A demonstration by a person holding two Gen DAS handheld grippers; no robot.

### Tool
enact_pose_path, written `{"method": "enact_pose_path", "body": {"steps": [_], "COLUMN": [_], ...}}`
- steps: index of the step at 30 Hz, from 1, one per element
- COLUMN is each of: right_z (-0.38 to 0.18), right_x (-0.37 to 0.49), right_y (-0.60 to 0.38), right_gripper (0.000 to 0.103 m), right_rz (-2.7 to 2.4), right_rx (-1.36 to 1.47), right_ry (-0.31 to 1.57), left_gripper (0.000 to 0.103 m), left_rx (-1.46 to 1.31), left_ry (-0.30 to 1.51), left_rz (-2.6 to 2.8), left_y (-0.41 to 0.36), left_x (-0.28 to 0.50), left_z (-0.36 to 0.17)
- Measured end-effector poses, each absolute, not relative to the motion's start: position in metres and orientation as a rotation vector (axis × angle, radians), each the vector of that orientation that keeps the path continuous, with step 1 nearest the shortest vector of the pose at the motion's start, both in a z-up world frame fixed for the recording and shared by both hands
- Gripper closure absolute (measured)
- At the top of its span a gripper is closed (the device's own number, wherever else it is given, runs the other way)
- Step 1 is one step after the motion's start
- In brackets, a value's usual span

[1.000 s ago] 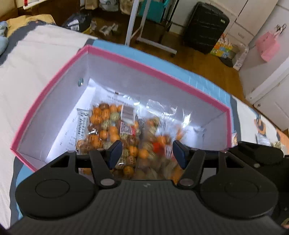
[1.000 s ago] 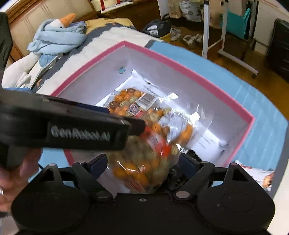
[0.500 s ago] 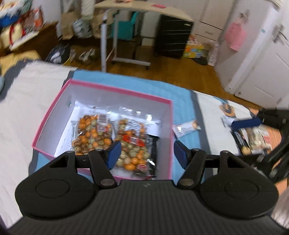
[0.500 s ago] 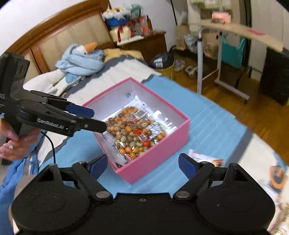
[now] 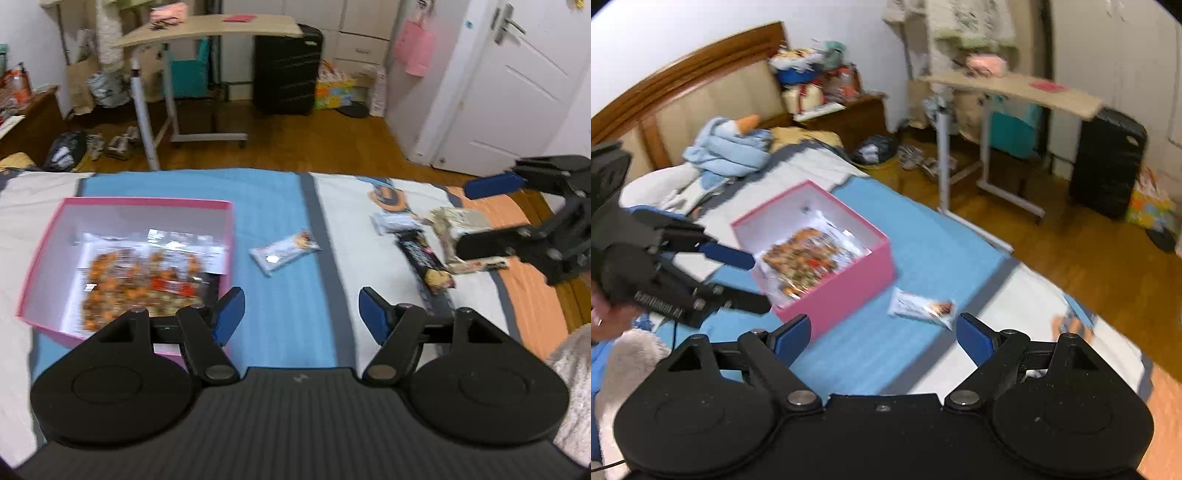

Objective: Organize snacks
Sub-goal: 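Move both tools toward the white 'delicious' snack bars, then grasp a white 'delicious' bar with the left tool while the right tool grasps another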

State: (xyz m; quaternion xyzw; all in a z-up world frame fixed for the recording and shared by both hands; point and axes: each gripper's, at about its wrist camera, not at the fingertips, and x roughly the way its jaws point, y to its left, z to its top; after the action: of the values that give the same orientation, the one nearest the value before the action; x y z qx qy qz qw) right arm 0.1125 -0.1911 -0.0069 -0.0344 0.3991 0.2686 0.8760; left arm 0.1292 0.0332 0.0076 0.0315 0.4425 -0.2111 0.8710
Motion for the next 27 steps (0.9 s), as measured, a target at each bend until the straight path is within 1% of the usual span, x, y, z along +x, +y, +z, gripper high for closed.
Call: {"method": "enact_pose_path", "body": {"steps": [2, 6, 9, 16, 18, 23, 25, 27], "right_z": [-0.017, -0.038, -0.051, -0.104, -0.121, -0.155, -0.167, -0.176], "right_x": [0.124, 0.151, 0.168, 0.202, 0.210, 0.231, 0.239, 0.245], "right_y": [-0.198, -0.218, -0.237, -0.269, -0.276, -0.283, -0.286, -0.289], "right_gripper": [0.014, 0.014, 0.013, 0.012, 0.012, 0.011, 0.007, 0.006], "right_rz": [0.507, 0.414, 0.393, 0.293, 0.268, 0.218, 0.203, 0.184], "right_rx": [-0.060, 0.007, 0.083, 0.183, 0.188, 0.159, 0.164, 0.163], "right_ry": [0.916, 0.986, 0.987, 0.958, 0.961, 0.984, 1.005, 1.012], "left_gripper": [0.035, 0.034, 0.028, 0.023, 0.020, 0.019, 0.018, 0.018], "left_rx": [0.056, 0.027, -0.004, -0.078, -0.101, -0.124, -0.087, -0.053], "left_ry": [0.947, 0.972, 0.988, 1.011, 1.008, 1.005, 1.009, 1.010], "left_rz": [-0.454, -0.460, -0.464, -0.374, -0.332, -0.252, -0.231, -0.204], "left_y": [0.018, -0.007, -0.024, -0.039, -0.042, -0.050, -0.056, -0.061], "left_x": [0.131, 0.139, 0.148, 0.182, 0.194, 0.223, 0.232, 0.241], "left_z": [-0.001, -0.019, -0.032, -0.070, -0.084, -0.117, -0.129, -0.141]}}
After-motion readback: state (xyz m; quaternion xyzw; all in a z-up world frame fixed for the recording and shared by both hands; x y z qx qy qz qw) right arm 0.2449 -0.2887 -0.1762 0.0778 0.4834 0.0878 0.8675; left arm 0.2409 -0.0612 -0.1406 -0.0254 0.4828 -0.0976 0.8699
